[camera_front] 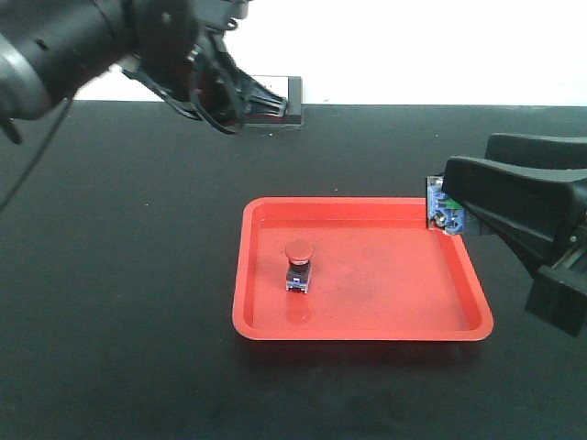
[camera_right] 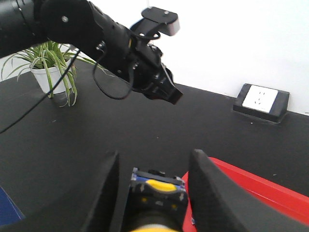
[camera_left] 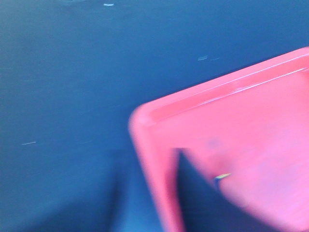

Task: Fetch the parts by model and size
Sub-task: 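Raise the left gripper and withdraw it away from the tray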

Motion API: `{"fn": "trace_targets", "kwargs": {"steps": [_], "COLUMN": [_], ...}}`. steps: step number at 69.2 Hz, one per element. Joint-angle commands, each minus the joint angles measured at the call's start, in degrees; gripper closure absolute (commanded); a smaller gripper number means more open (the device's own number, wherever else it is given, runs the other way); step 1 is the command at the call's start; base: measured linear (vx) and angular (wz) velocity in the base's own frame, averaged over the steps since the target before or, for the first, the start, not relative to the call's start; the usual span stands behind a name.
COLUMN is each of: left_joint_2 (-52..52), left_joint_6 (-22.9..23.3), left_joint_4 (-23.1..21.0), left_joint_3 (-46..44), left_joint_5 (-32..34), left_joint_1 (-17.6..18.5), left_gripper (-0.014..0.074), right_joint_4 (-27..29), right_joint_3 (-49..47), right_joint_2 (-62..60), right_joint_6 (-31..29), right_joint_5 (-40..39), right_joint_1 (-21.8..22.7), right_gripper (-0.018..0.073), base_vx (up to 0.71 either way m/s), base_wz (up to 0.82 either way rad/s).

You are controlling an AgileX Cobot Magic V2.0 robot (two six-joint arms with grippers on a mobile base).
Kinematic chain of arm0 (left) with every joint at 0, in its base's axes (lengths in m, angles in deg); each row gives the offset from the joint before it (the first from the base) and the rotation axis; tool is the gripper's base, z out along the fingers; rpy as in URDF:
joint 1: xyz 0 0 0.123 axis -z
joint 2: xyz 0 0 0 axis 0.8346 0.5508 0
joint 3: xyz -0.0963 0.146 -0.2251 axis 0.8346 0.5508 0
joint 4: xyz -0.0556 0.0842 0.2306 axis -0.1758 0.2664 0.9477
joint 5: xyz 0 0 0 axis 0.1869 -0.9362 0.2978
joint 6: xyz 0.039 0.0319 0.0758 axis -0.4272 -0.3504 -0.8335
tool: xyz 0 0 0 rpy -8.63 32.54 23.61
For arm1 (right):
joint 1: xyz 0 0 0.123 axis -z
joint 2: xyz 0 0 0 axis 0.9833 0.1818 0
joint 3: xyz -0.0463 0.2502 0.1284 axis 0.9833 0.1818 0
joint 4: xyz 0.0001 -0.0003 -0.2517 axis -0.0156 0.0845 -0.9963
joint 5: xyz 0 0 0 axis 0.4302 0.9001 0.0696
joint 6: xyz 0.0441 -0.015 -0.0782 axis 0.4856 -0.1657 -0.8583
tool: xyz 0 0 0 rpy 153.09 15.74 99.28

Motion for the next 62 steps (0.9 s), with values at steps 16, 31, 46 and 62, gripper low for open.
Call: {"fn": "trace_targets", "kwargs": {"steps": [16, 31, 46, 62], "left_joint_2": [-8.06, -18.18, -32.99, -49.18], "left_joint_6": [-6.51, -7.43, -7.37, -7.24], "left_joint_4": [0.88, 0.82, 0.87, 0.87], "left_joint_3": [-0.93, 17.62, 40.9, 57.45], "left_joint_5": [3.75, 15.97, 34.02, 37.73], "left_joint_1": [-4.21, -7.69, -10.21, -10.57], "left_gripper": [0.0603, 0.0603, 0.0603, 0.0603], "right_joint_4": [-0.13, 0.07, 0.07, 0.07], "right_joint_3": [-1.96, -1.96, -1.96, -1.96], "right_joint_2": [-0.29, -0.29, -0.29, -0.29], "right_joint_6": [-0.58, -0.39, -0.39, -0.38], "right_joint_5": [-5.17, -5.35, -5.35, -5.3], "right_joint_1": [0.09, 0.09, 0.09, 0.09], "right_gripper": [0.0564, 0.0564, 0.0564, 0.0564], "base_vx": [0.0, 0.0, 0.0, 0.0], "base_wz": [0.0, 0.0, 0.0, 0.0]}}
